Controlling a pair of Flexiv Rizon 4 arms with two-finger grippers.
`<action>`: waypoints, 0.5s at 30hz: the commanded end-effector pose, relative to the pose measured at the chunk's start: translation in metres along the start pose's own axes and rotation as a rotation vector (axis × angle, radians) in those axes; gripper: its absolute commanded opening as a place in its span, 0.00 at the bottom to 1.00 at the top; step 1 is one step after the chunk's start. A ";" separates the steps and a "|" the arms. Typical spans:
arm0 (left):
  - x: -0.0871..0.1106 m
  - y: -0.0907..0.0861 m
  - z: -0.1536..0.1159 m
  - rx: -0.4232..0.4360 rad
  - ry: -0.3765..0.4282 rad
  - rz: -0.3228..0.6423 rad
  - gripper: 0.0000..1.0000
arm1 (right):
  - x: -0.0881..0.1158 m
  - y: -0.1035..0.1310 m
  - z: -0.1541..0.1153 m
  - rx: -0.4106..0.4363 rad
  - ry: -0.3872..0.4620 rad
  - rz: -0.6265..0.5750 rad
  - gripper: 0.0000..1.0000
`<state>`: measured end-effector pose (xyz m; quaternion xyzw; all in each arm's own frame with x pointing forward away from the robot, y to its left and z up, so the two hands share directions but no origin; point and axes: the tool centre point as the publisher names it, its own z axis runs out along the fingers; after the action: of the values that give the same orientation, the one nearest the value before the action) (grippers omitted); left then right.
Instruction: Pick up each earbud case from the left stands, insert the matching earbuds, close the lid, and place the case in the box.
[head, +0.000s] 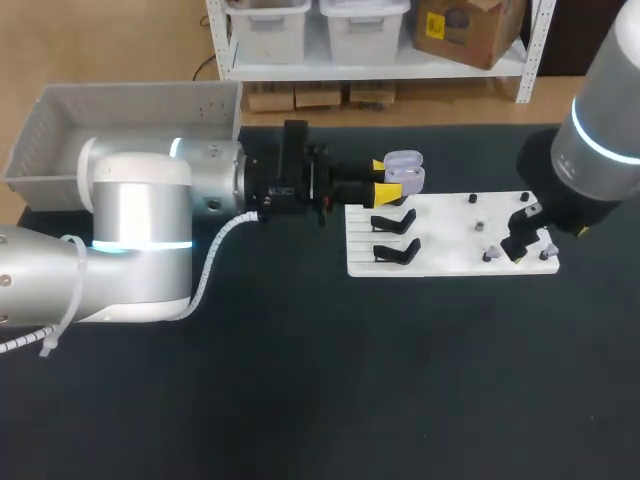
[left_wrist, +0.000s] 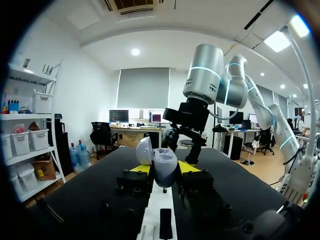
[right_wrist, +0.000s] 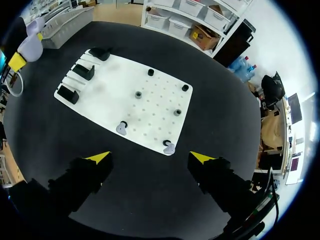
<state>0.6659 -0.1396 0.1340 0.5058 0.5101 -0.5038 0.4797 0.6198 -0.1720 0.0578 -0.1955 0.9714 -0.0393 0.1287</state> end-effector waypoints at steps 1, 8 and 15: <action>0.000 0.000 0.000 0.000 0.001 0.000 0.00 | 0.001 0.000 0.000 0.003 -0.005 0.001 1.00; 0.000 0.000 0.000 0.000 0.001 0.000 0.00 | 0.005 -0.009 0.010 0.028 0.017 0.000 1.00; 0.000 0.000 0.000 0.000 0.001 0.000 0.00 | 0.008 -0.013 0.019 0.030 0.029 -0.024 1.00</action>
<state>0.6659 -0.1396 0.1341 0.5058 0.5101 -0.5038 0.4797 0.6203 -0.1876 0.0439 -0.2044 0.9702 -0.0583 0.1158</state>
